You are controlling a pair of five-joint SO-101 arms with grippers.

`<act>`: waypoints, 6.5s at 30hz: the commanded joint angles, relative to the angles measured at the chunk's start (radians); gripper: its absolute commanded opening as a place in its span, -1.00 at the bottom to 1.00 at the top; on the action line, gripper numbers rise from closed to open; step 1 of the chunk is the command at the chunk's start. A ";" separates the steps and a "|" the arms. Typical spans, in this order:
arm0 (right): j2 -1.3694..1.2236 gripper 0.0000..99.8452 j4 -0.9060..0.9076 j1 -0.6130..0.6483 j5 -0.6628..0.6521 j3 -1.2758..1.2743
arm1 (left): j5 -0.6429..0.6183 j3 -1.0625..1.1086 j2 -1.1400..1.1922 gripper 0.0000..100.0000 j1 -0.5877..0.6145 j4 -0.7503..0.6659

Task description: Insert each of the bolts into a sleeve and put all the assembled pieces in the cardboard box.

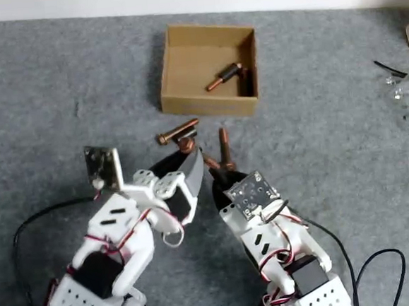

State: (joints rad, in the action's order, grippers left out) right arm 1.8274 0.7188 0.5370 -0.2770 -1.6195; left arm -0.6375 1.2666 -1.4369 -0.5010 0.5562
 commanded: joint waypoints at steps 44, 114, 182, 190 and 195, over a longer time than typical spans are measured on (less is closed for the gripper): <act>0.013 -0.99 -0.056 0.008 -0.060 0.010 | -0.031 -0.131 0.102 -0.99 -0.099 0.107; 0.013 -0.99 -0.056 -0.019 -0.058 0.010 | -0.081 -0.727 1.386 -0.99 0.578 -0.014; 0.012 -0.99 -0.099 -0.018 -0.057 -0.027 | -0.083 0.321 0.128 -0.99 -0.008 -0.721; 0.012 -0.99 -0.099 -0.015 -0.057 -0.027 | -0.083 0.326 0.128 -0.99 -0.008 -0.721; 0.012 -0.99 -0.099 -0.019 -0.057 -0.025 | -0.083 0.325 0.125 -0.99 0.042 -0.721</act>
State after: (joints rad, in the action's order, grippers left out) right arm 1.8259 0.6651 0.5263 -0.3245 -1.6563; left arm -0.7219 1.5950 -1.2912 -0.4810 -0.1435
